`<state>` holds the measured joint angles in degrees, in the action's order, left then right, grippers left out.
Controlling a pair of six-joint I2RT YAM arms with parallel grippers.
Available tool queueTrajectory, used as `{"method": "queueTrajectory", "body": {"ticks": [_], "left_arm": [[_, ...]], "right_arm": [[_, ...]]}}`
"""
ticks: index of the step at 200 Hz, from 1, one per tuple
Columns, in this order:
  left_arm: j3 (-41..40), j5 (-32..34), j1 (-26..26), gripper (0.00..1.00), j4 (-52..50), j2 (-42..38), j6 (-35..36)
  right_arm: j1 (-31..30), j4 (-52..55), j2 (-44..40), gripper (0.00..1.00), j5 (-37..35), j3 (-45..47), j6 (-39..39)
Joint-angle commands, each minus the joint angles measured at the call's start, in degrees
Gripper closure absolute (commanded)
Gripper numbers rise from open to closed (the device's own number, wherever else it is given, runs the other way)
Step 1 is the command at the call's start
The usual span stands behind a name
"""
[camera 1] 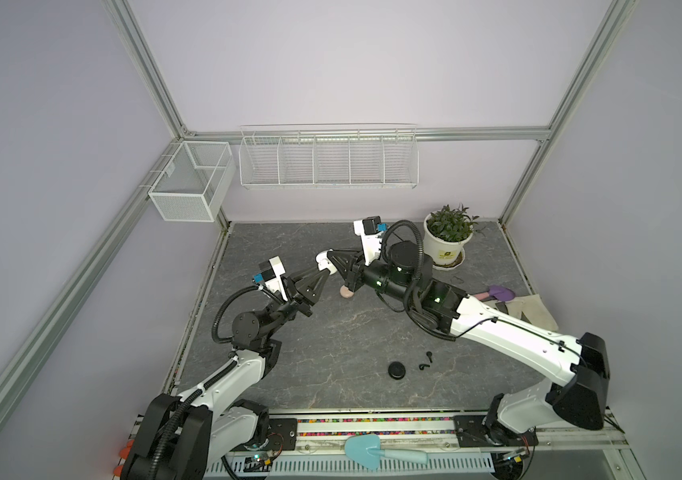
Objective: Insert wireless bluetooth earbuds into charging case
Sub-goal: Insert the wireless bluetooth earbud into the charging case.
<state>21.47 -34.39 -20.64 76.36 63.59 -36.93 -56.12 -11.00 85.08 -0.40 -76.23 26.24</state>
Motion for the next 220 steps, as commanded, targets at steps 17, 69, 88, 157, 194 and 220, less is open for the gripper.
{"method": "queueTrajectory", "body": {"ticks": [17,69,88,157,194,220], "left_arm": [[0.21,0.93,0.06,1.00,3.44,-1.47,0.89],[0.23,0.96,0.08,1.00,3.46,-2.06,0.89],[0.35,0.65,0.06,1.00,3.32,-2.45,1.06],[0.77,-1.02,0.07,1.00,4.22,-2.69,0.66],[0.85,-1.32,0.08,1.00,4.50,-2.71,0.37],[1.08,-1.56,0.07,1.00,4.53,-2.76,0.27]], "right_arm": [[-0.50,2.61,-0.54,0.86,4.08,1.09,1.18],[-0.42,4.33,-0.91,0.85,3.04,1.39,0.85],[-0.34,5.17,-1.16,0.84,2.44,1.36,0.50],[-0.18,6.27,-1.45,0.80,2.33,0.42,-0.71],[-0.18,6.82,-1.26,0.75,2.98,-0.12,-1.03],[-0.12,7.14,-1.45,0.72,3.05,-0.50,-1.37]]}}
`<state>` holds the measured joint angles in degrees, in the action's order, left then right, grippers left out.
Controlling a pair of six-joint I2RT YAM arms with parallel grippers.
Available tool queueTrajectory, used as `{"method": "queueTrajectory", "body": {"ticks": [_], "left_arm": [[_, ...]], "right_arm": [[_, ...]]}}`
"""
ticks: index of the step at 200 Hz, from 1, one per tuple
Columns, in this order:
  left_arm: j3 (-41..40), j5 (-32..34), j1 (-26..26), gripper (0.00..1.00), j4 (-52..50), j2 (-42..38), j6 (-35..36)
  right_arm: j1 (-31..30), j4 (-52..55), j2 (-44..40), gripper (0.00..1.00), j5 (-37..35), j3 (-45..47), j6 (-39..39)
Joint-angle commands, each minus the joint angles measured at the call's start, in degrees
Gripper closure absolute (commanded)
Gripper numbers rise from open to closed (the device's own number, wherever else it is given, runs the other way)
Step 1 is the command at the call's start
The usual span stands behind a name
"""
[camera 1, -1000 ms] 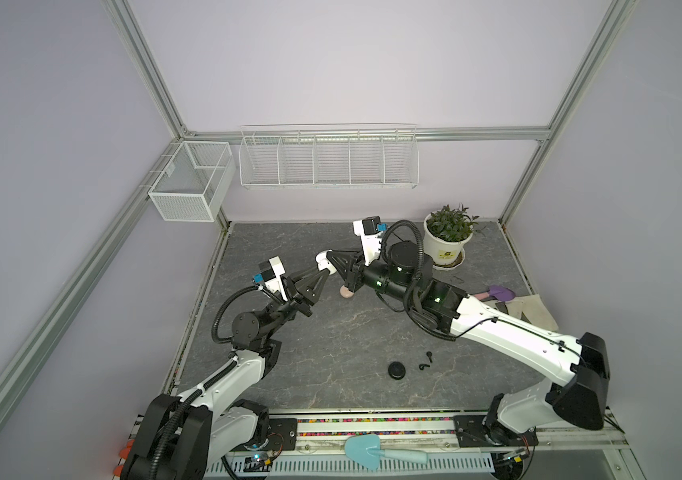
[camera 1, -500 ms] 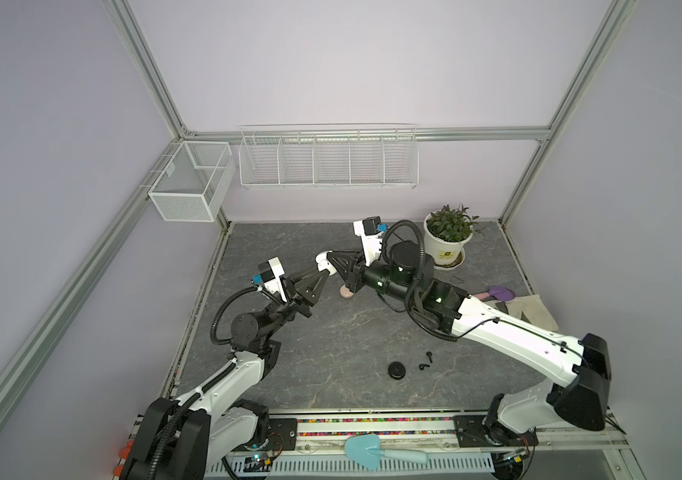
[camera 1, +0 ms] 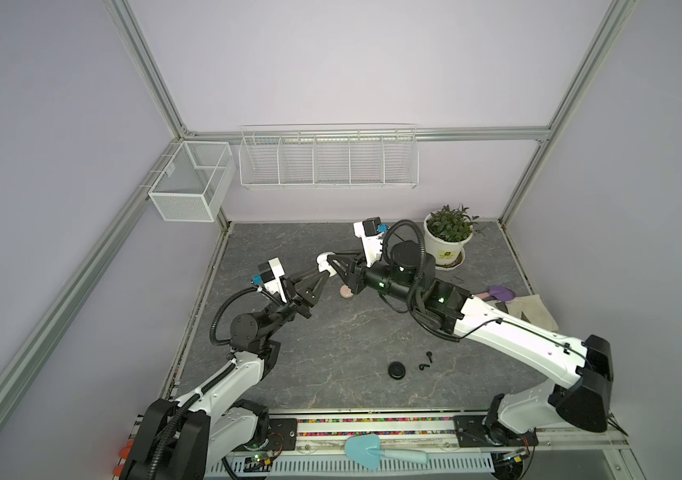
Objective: Insert wireless bluetooth earbuds into charging case
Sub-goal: Insert the wireless bluetooth earbud into the charging case, then close the charging case.
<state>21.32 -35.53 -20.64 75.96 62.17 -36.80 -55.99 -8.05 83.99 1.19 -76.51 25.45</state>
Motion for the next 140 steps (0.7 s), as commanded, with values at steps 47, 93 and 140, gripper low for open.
{"method": "queueTrajectory", "body": {"ticks": [47,93,140], "left_arm": [[1.27,-0.84,0.01,1.00,4.98,-1.53,-0.04],[1.09,-0.92,0.06,1.00,4.98,-1.43,-0.06],[0.17,-2.32,-0.30,1.00,4.95,-1.14,-1.17]], "right_arm": [[-0.32,4.97,-0.16,0.69,1.80,-1.36,-1.01],[0.53,9.38,-0.32,0.59,3.71,-5.00,-2.64],[6.37,30.76,0.22,0.31,24.90,-17.88,-8.63]]}}
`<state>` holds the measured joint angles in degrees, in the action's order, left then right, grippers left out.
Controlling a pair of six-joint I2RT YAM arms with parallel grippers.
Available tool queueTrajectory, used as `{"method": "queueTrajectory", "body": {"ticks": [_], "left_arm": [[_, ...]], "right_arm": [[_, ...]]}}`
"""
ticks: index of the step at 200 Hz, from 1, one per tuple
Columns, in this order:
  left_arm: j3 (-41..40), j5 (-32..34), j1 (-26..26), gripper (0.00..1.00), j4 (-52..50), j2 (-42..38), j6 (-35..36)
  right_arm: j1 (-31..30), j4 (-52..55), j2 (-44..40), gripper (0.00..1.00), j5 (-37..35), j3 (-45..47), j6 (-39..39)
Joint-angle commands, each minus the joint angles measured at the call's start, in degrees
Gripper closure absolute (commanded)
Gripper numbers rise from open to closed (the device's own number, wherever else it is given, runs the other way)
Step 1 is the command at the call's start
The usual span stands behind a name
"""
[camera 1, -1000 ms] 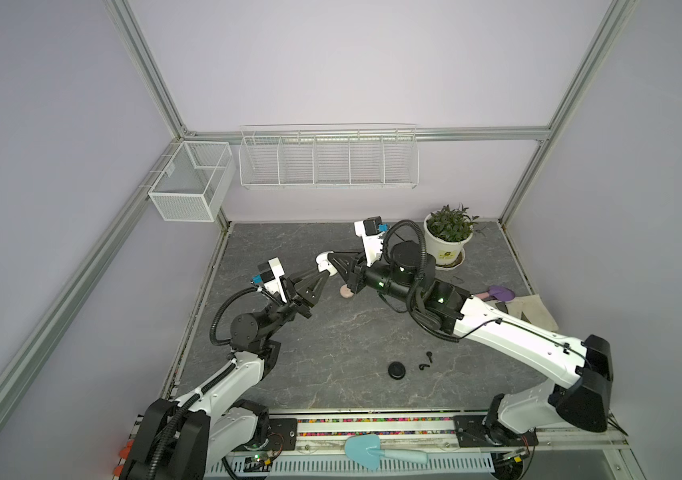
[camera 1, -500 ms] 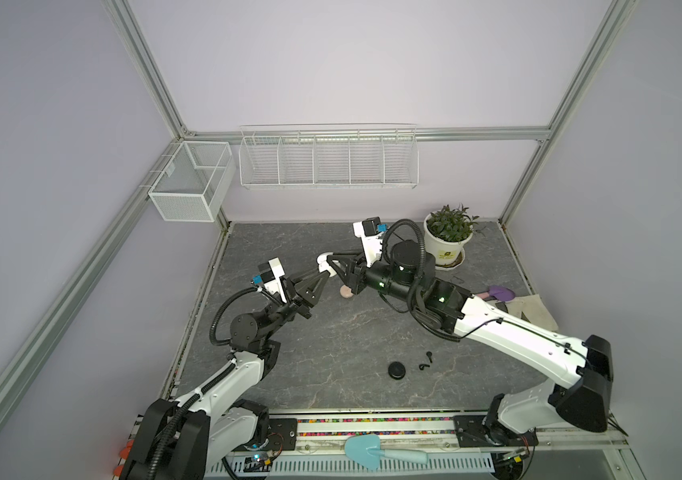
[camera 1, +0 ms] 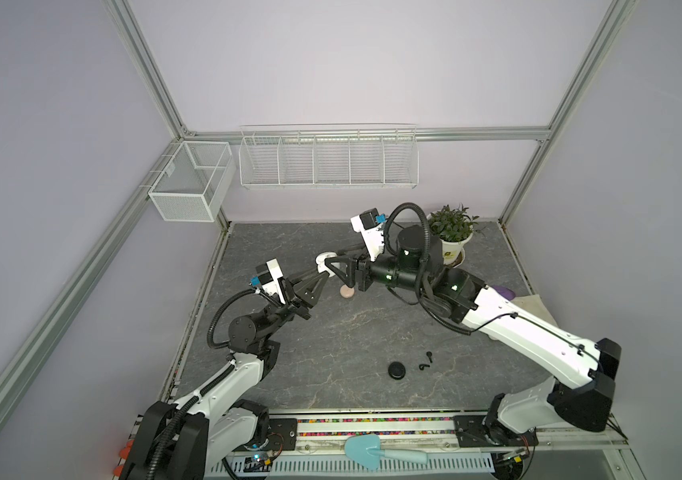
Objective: Insert wireless bluetooth earbuds into charging case
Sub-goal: Close the charging case.
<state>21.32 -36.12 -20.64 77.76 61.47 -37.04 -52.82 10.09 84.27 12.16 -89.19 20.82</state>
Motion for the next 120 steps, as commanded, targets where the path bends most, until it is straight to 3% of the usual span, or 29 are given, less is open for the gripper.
{"method": "queueTrajectory", "body": {"ticks": [1,47,88,120], "left_arm": [[0.19,-1.79,-0.28,1.00,3.17,-0.42,-0.93],[1.09,-7.86,-1.59,1.00,3.10,1.24,-1.55],[1.90,-10.68,-2.25,1.00,3.19,3.39,-1.64],[1.96,-11.43,-2.53,1.00,3.20,3.58,-1.81]], "right_arm": [[3.40,12.82,-0.03,0.31,14.59,-5.25,-4.06],[10.88,17.77,1.90,0.23,34.83,-6.09,-1.96],[12.39,13.94,2.61,0.24,39.53,-3.98,1.10],[12.58,15.64,3.88,0.24,38.52,-4.47,0.08]]}}
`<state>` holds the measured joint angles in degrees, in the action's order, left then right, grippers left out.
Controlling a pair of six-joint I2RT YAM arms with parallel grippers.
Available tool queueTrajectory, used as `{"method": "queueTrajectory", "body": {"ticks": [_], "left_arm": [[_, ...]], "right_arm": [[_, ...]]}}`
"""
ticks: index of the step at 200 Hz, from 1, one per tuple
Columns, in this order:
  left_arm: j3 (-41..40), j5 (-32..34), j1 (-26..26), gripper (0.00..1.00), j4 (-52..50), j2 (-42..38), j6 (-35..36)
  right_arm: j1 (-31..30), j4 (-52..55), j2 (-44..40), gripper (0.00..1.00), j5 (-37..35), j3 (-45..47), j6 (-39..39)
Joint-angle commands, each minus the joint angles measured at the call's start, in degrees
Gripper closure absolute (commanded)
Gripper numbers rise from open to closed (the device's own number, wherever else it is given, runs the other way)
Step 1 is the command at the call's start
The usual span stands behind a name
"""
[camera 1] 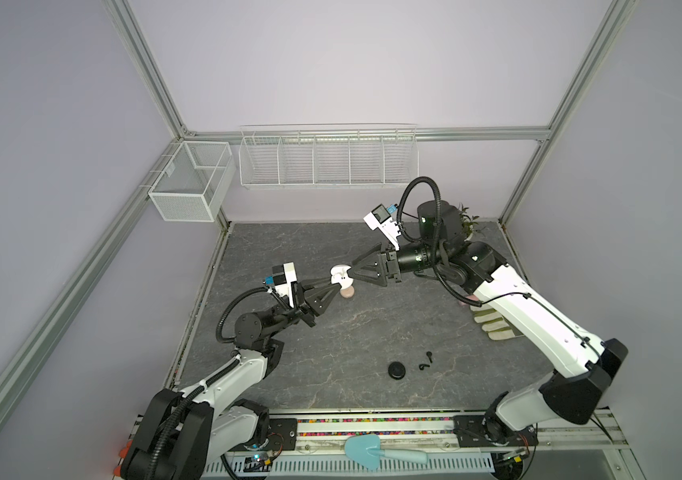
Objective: Insert wireless bluetooth earbuds into charging case
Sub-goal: Close the charging case.
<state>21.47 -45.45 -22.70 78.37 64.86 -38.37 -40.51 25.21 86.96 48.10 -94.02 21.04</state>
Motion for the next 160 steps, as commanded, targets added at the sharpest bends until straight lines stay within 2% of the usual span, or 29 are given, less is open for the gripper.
{"method": "queueTrajectory", "body": {"ticks": [1,26,62,108,160], "left_arm": [[1.77,-2.10,-0.49,1.00,2.54,0.19,-0.48],[1.71,-2.41,-0.55,1.00,2.58,-0.25,-0.53],[1.91,-2.62,-0.55,1.00,2.62,-0.35,-1.19],[3.38,-3.40,-0.56,1.00,2.62,1.11,-1.69],[3.67,-3.53,-0.51,1.00,2.63,1.86,-1.79]], "right_arm": [[0.26,0.70,1.28,0.24,2.47,0.34,-0.26],[1.34,3.94,1.02,0.24,-0.49,-0.20,-2.98],[2.42,3.87,1.53,0.24,-2.55,-0.53,-1.27],[0.03,1.33,5.51,0.25,5.49,-1.37,3.47],[-0.25,-1.89,3.90,0.31,6.57,-0.78,4.51]]}}
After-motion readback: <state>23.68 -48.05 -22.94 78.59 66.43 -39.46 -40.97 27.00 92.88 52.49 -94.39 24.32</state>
